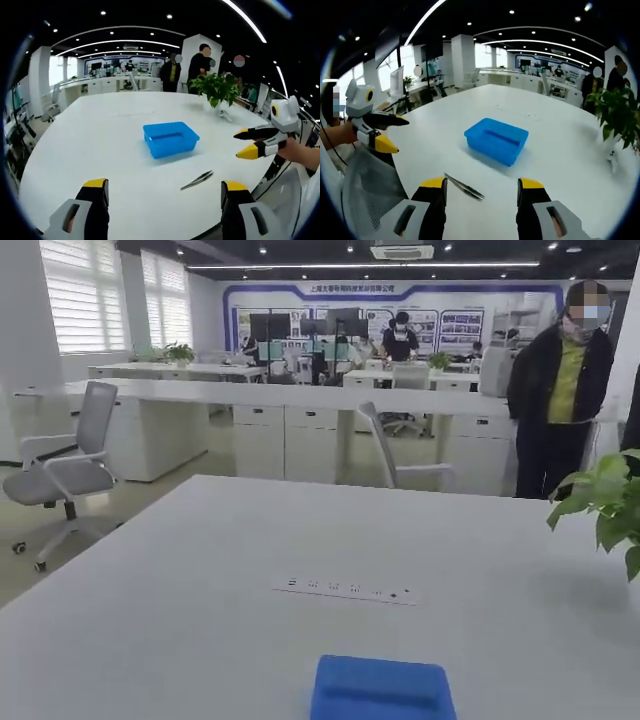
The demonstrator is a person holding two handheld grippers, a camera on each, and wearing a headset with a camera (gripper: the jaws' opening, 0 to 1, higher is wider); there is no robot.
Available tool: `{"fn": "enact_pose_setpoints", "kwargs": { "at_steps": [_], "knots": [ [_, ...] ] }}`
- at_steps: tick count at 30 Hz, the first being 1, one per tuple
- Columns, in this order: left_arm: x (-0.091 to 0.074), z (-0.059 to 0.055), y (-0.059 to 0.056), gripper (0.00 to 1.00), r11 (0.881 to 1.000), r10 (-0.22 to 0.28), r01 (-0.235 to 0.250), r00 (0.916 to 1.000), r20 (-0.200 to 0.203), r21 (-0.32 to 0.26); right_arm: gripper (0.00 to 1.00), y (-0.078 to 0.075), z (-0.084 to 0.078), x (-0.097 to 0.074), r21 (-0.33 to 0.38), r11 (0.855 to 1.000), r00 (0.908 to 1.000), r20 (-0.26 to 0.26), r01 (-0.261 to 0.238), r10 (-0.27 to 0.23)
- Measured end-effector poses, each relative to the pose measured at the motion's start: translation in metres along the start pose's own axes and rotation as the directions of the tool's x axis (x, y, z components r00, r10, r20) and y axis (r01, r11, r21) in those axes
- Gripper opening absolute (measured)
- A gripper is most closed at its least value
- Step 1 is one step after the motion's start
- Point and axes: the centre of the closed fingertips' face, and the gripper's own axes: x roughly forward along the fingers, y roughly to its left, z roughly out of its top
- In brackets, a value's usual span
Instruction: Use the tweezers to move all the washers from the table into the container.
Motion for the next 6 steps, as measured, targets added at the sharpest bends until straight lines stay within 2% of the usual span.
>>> {"fn": "enact_pose_setpoints", "kwargs": {
  "at_steps": [2, 5, 6],
  "knots": [
    [-0.003, 0.001, 0.005, 0.99, 1.0, 0.029, -0.029, 0.9996, 0.008, -0.01, 0.64, -0.003, -0.002, -0.004, 0.029, 0.999, 0.9994, 0.018, 0.029, -0.029],
    [-0.007, 0.003, 0.014, 0.99, 0.996, 0.086, -0.086, 0.996, 0.024, 0.005, 0.8, -0.011, -0.006, -0.009, 0.082, 0.994, 0.9968, 0.029, 0.072, -0.074],
    [-0.007, 0.003, 0.014, 0.99, 0.996, 0.087, -0.088, 0.9959, 0.022, 0.006, 0.84, -0.012, -0.007, -0.01, 0.086, 0.993, 0.9964, 0.029, 0.077, -0.079]
  ]
}}
